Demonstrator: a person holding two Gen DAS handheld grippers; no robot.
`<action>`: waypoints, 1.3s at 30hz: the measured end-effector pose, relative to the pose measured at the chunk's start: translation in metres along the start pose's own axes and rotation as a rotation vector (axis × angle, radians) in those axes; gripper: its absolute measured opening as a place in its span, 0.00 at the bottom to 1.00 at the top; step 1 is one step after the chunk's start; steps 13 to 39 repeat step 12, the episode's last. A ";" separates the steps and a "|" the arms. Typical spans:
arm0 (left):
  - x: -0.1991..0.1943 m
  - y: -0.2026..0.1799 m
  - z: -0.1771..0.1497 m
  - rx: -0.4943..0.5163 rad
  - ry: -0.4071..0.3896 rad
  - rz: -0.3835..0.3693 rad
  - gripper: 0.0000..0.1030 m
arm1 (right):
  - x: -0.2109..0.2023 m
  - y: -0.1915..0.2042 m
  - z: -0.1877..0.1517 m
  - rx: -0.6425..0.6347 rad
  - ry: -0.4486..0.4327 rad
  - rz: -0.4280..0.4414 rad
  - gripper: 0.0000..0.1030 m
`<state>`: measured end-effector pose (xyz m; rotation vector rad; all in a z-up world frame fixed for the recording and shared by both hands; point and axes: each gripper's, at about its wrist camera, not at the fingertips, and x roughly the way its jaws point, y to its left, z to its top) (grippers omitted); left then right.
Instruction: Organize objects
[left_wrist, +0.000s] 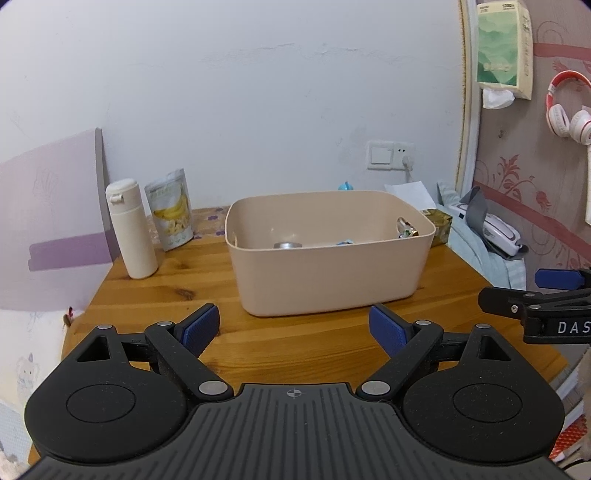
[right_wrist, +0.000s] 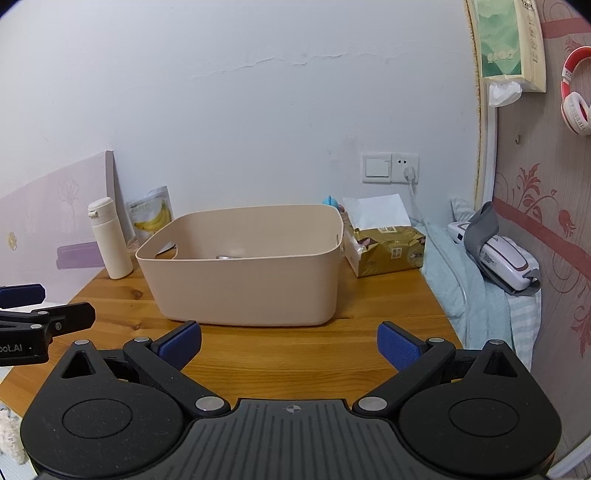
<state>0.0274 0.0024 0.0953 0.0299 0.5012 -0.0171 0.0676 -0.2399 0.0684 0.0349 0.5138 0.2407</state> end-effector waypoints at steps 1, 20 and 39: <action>0.001 0.001 -0.001 -0.006 0.006 -0.002 0.87 | 0.000 0.000 0.000 0.000 0.000 0.003 1.00; 0.020 0.010 -0.002 -0.017 0.047 -0.006 0.89 | 0.011 0.002 0.002 -0.007 0.027 0.022 1.00; 0.020 0.010 -0.002 -0.017 0.047 -0.006 0.89 | 0.011 0.002 0.002 -0.007 0.027 0.022 1.00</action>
